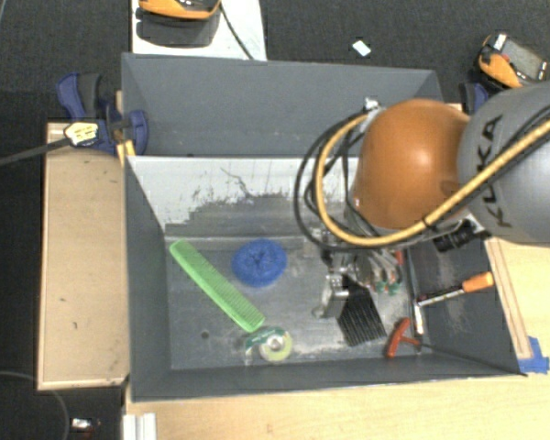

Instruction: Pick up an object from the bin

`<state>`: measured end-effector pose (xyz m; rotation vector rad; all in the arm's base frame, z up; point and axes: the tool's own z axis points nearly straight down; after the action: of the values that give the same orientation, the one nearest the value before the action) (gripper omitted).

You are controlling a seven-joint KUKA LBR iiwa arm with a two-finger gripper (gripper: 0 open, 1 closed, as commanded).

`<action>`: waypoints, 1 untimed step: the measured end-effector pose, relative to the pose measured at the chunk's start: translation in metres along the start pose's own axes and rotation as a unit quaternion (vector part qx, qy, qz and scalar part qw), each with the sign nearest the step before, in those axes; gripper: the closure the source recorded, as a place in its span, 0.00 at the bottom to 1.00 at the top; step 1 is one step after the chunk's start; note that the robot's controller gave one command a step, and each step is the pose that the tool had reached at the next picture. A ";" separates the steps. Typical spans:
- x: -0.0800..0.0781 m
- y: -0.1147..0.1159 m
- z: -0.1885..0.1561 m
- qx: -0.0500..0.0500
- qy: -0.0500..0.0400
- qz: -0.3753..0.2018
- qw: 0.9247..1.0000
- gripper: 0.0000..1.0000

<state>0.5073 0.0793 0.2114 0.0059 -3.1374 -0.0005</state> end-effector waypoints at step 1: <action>-0.002 0.000 -0.003 0.000 -0.003 0.002 1.000 0.00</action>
Offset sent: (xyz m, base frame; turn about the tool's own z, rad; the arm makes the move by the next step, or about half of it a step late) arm 0.0561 0.0619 -0.1414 0.2120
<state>0.5089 0.0789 0.2144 0.0009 -3.1442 -0.0016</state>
